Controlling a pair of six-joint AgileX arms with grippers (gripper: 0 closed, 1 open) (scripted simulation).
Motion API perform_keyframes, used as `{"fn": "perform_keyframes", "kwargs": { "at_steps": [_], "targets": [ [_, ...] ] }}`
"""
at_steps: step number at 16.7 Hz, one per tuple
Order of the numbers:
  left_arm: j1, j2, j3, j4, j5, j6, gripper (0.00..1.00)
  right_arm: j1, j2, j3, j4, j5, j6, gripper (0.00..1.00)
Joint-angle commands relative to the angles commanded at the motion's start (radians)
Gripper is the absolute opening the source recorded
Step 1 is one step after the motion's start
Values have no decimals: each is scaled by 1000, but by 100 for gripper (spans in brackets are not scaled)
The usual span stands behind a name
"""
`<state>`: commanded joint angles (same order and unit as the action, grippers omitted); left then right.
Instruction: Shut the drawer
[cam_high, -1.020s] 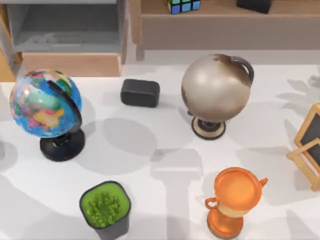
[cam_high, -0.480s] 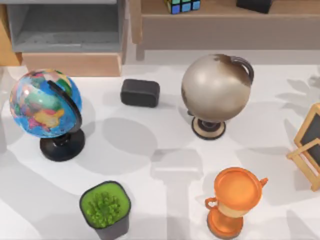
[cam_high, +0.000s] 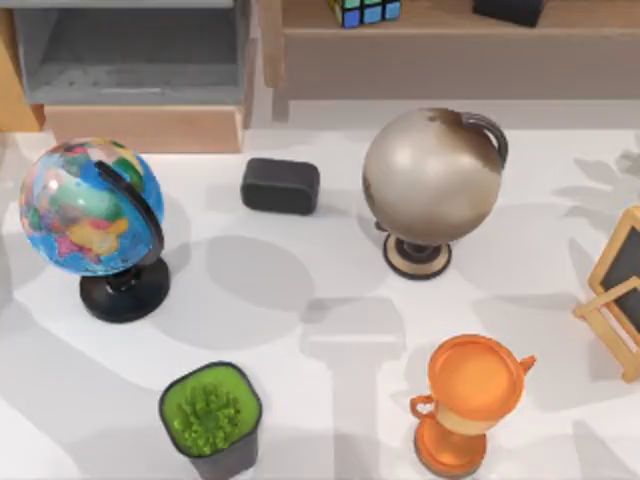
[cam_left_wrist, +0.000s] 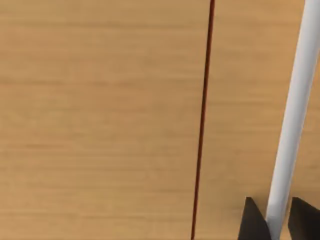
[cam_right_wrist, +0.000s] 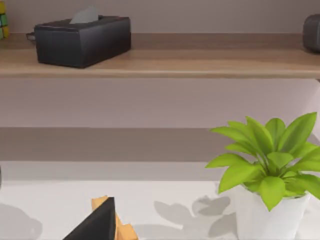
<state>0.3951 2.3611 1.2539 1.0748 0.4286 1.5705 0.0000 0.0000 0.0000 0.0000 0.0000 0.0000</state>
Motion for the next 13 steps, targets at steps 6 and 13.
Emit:
{"fn": "perform_keyframes", "kwargs": {
  "at_steps": [6,13],
  "targets": [
    [0,0,0,0,0,0,90,0,0,0,0,0,0,100],
    [0,0,0,0,0,0,100,0,0,0,0,0,0,100]
  ]
}}
